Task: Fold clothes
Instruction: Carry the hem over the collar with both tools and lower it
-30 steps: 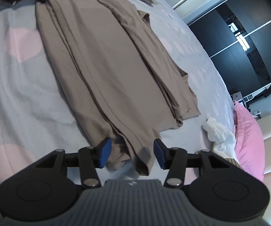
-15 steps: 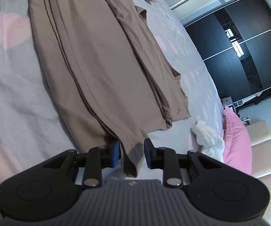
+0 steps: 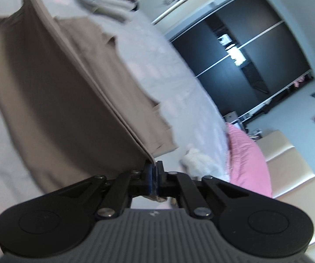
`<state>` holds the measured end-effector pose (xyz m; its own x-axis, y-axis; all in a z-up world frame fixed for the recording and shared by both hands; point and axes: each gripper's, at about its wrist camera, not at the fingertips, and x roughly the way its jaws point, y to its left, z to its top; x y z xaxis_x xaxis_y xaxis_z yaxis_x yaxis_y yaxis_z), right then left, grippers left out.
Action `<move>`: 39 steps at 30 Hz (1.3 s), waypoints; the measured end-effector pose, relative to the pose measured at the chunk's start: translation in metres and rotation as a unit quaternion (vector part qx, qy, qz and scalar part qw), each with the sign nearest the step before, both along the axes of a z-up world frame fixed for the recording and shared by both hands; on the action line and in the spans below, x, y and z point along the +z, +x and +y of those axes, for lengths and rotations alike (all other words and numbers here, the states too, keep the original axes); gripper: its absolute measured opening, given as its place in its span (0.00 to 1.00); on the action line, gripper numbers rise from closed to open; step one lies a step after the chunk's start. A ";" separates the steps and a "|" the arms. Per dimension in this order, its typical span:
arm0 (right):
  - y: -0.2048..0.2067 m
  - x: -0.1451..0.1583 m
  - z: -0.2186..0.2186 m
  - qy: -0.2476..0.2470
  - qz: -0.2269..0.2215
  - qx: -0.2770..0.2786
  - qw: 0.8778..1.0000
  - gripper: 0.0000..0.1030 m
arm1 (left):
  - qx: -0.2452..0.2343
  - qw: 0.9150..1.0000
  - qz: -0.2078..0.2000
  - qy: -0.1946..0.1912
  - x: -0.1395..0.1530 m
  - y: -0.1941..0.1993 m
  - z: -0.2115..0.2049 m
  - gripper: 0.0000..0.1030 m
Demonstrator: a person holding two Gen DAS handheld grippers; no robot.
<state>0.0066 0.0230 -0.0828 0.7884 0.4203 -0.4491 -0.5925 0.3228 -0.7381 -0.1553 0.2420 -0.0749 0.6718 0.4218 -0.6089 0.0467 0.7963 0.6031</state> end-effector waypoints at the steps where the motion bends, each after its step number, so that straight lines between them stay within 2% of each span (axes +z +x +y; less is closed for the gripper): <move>1: 0.001 0.007 0.000 0.007 -0.002 0.001 1.000 0.03 | 0.002 1.000 -0.001 -0.009 0.007 0.002 0.004 0.01; 7: 0.016 0.044 0.007 0.031 -0.001 0.002 1.000 0.03 | 0.023 0.997 -0.014 -0.070 0.053 0.022 0.036 0.01; 12: 0.041 0.067 0.027 0.039 -0.004 0.005 0.999 0.03 | 0.024 0.997 -0.008 -0.075 0.073 0.060 0.060 0.01; 17: 0.082 0.076 0.054 0.040 0.007 -0.002 0.999 0.03 | 0.021 0.998 0.002 -0.058 0.074 0.102 0.079 0.01; 22: 0.126 0.073 0.081 0.039 0.025 -0.019 0.999 0.03 | 0.013 0.999 0.017 -0.046 0.062 0.145 0.095 0.01; 27: 0.171 0.057 0.108 0.034 0.051 -0.032 0.998 0.03 | 0.014 0.998 0.042 -0.051 0.038 0.189 0.117 0.01; 36: 0.242 -0.013 0.155 0.021 0.152 -0.065 0.986 0.03 | 0.029 0.990 0.096 -0.096 -0.030 0.245 0.156 0.02; 39: 0.254 -0.032 0.163 0.017 0.171 -0.073 0.982 0.03 | 0.042 0.988 0.099 -0.111 -0.043 0.252 0.166 0.06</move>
<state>0.2604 0.1856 -0.1149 0.6474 0.3334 -0.6853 -0.7491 0.4440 -0.4917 0.0965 0.4079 -0.1183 0.4984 0.3114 -0.8091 0.0754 0.9142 0.3983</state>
